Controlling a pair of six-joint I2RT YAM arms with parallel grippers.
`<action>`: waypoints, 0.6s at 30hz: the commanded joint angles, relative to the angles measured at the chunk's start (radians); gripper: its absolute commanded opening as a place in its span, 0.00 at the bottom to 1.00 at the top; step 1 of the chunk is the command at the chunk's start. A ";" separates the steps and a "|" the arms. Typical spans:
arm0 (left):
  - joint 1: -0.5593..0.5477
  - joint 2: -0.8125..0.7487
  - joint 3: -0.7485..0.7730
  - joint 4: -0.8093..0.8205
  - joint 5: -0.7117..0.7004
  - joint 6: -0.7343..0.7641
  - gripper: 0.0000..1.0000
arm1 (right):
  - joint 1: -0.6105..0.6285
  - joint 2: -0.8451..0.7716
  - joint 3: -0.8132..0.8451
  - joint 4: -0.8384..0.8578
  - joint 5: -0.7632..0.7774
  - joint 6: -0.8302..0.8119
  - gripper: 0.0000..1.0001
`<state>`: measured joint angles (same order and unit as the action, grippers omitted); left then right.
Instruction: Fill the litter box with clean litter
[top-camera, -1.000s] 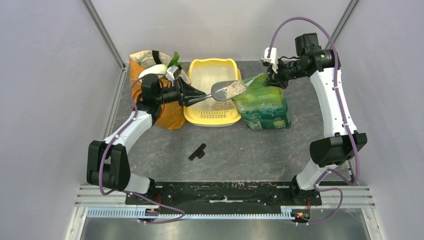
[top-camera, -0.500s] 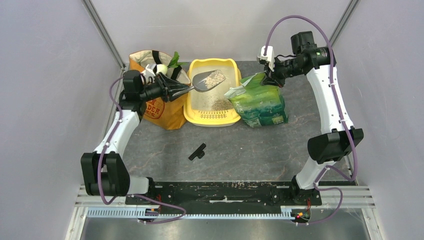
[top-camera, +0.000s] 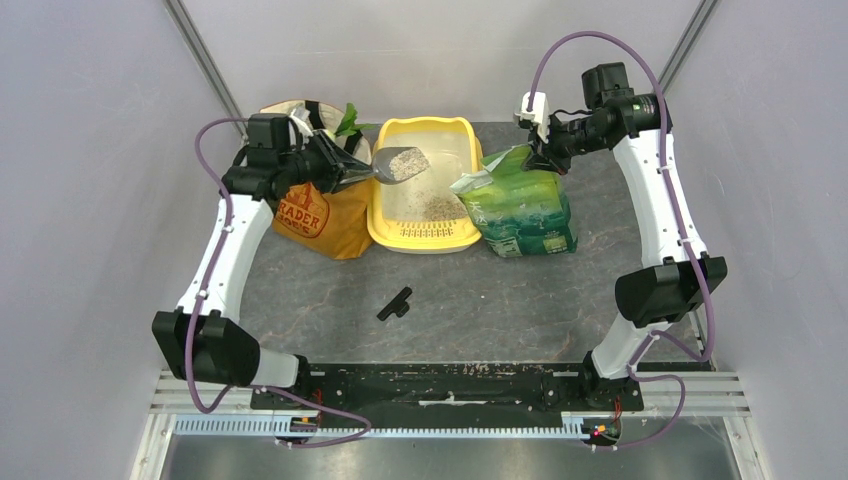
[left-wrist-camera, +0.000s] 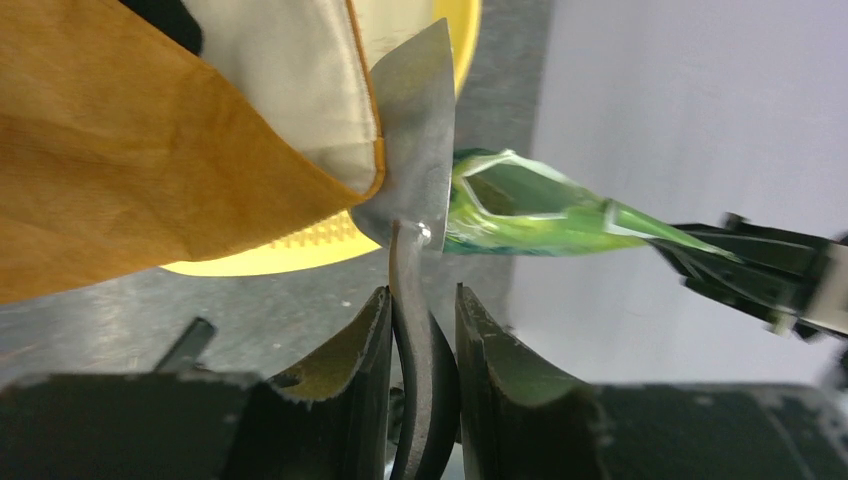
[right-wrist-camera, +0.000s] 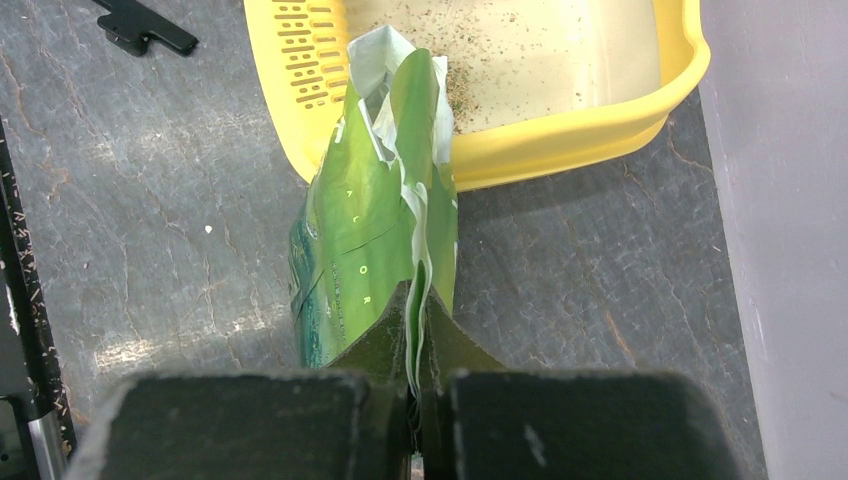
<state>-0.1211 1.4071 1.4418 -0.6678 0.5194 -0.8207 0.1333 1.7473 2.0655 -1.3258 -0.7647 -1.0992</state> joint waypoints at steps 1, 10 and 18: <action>-0.088 0.026 0.132 -0.117 -0.288 0.196 0.02 | -0.007 -0.051 0.015 0.064 -0.022 0.004 0.00; -0.321 0.076 0.232 -0.123 -0.614 0.502 0.02 | -0.027 -0.093 -0.042 0.069 -0.028 -0.007 0.00; -0.476 0.091 0.226 -0.101 -0.813 0.708 0.02 | -0.052 -0.133 -0.081 0.046 -0.036 -0.035 0.00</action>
<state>-0.5526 1.4910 1.6276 -0.8215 -0.1493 -0.2729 0.0948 1.6947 1.9774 -1.3174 -0.7647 -1.1034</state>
